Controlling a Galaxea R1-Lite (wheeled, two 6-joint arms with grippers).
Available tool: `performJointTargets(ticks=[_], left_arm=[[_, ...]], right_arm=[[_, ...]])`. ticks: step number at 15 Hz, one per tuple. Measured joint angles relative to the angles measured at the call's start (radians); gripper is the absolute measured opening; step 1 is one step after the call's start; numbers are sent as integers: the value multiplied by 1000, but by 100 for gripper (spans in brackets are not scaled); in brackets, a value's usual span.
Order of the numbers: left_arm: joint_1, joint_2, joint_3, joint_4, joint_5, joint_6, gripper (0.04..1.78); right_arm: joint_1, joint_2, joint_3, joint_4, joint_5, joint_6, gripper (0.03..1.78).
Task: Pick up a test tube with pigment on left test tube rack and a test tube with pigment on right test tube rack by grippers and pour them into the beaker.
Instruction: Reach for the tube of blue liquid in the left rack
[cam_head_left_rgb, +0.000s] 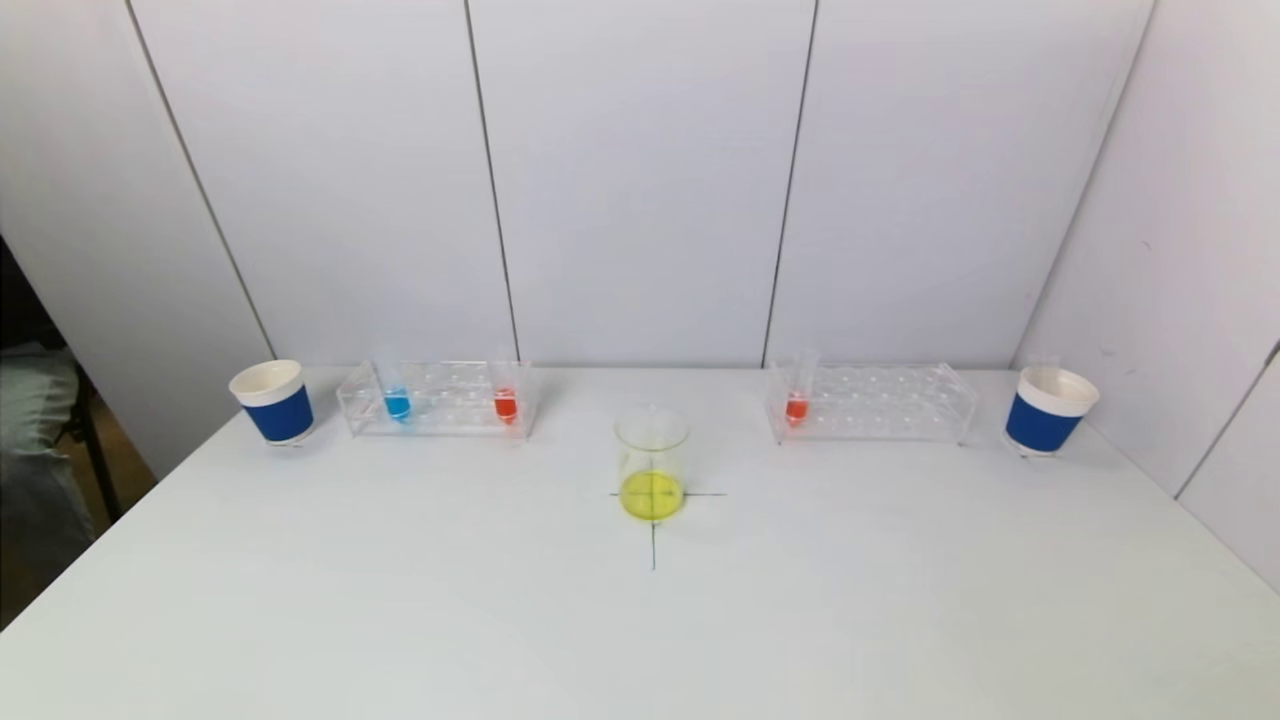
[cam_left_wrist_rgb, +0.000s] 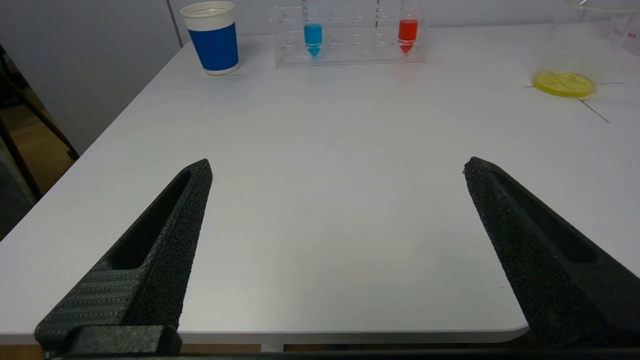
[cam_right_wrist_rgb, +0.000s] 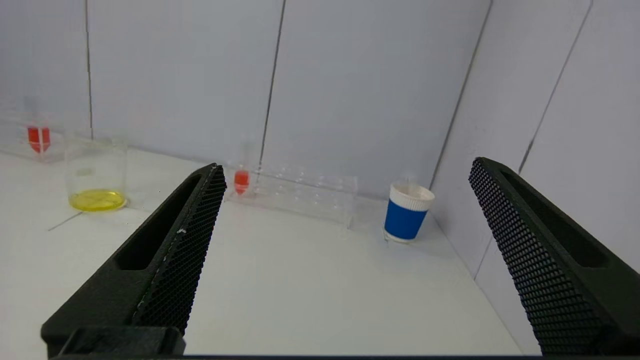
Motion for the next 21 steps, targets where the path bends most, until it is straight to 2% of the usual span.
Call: performJointTargets(ticks=[2,4,8,10,17,21], left_arm=[[0,0,0,0,0,0,176],[0,0,0,0,0,0,176],[0,0,0,0,0,0,176],[0,0,0,0,0,0,176],[0,0,0,0,0,0,176],[0,0,0,1,1,4,176]], right_arm=[[0,-1,2,87,-53,13,177],[0,-2,2,161,-72,23,177],[0,-2,2,316,-57,26,177],[0,-2,2,317,-51,29,177],[0,-2,2,319,-61,107,177],[0,-2,2,318,-63,116,177]])
